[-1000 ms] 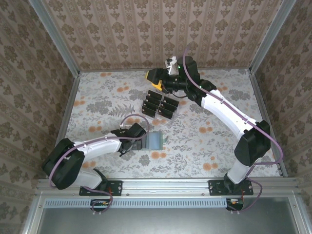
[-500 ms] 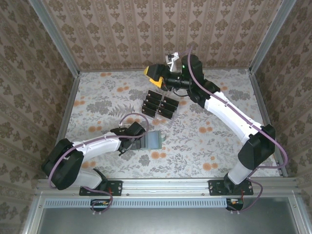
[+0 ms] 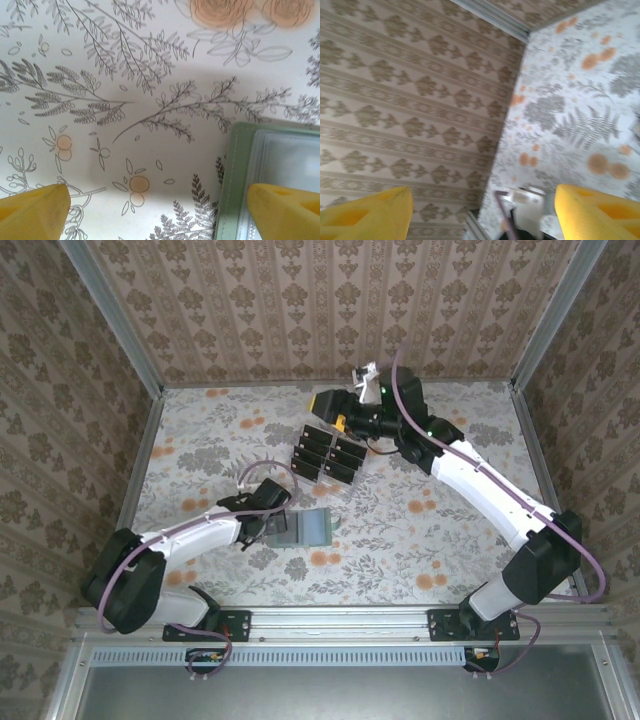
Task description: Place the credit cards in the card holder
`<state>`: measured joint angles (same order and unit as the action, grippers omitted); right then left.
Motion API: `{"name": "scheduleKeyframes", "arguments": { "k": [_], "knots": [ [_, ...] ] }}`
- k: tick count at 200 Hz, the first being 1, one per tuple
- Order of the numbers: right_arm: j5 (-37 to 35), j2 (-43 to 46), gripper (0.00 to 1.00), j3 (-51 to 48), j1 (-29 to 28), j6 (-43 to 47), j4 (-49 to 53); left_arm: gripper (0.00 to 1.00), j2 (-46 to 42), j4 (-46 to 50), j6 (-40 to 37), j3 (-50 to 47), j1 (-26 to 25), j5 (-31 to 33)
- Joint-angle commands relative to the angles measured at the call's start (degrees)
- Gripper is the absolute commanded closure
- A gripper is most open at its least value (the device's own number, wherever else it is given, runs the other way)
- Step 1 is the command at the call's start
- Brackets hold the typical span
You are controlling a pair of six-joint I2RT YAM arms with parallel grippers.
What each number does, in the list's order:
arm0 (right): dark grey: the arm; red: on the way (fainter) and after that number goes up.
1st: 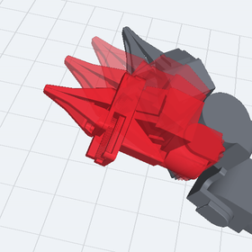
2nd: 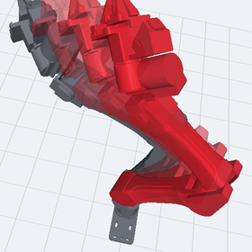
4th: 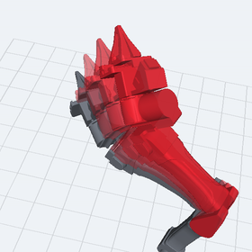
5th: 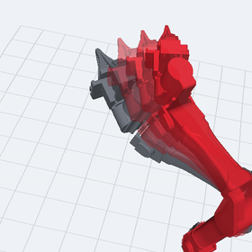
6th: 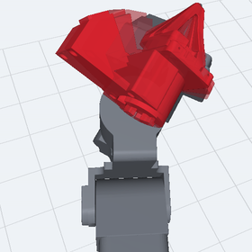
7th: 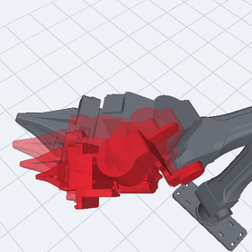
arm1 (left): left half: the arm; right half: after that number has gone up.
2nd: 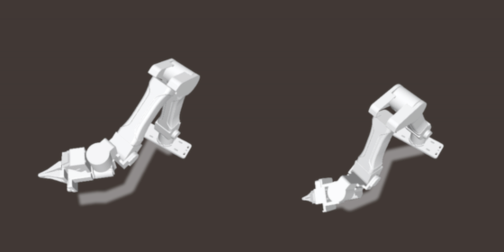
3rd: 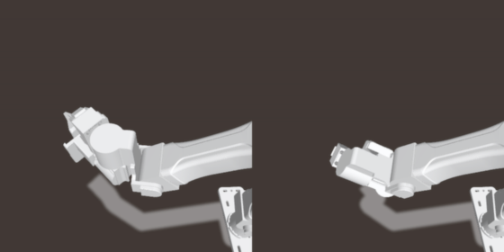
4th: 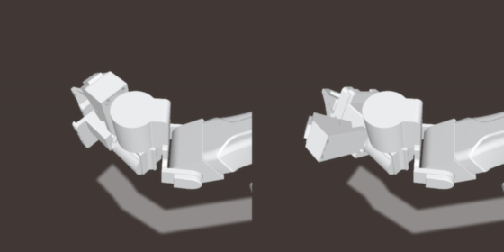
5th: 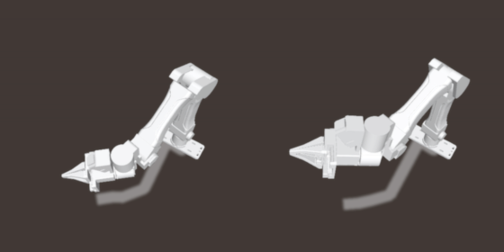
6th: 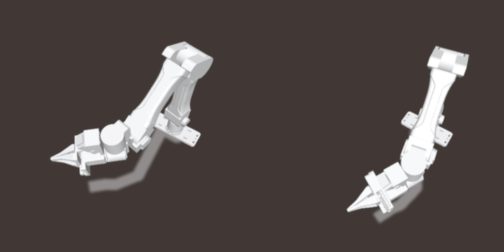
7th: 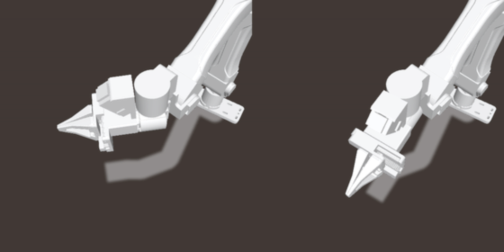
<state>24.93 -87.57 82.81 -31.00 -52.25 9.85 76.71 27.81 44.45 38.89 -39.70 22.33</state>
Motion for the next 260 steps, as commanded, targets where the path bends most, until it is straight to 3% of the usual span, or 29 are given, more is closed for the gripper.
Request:
{"name": "scheduleKeyframes", "arguments": {
  "k": [1,57,121,156,202,260],
  "knots": [
    [-3.9,0.6,0.25,-3.9,0.2,5.0,6.4,0.0,-3.3,-2.2,-3.3,0.0,1.6,-0.5],
    [-5.6,-7.8,0.31,-2.0,-1.6,16.8,14.4,0.0,-10.2,-6.6,-8.4,-3.4,9.2,-5.3],
    [-16.5,-23.2,0.4,14.1,-6.9,33.3,29.6,0.0,-11.0,-8.8,-10.5,-3.0,17.7,-13.7],
    [-23.1,-30.3,0.44,22.1,-8.5,39.4,33.9,0.0,-9.5,-9.8,-10.5,-2.5,19.0,-16.6],
    [-29.7,-36.1,0.49,26.4,-10.3,46.6,32.1,0.0,-8.5,-10.6,-10.3,-2.7,19.4,-17.9],
    [-32.4,-42.2,0.54,32.2,-10.8,49.0,32.9,0.0,-8.6,-10.7,-10.5,-3.0,19.9,-18.2]
  ]
}}
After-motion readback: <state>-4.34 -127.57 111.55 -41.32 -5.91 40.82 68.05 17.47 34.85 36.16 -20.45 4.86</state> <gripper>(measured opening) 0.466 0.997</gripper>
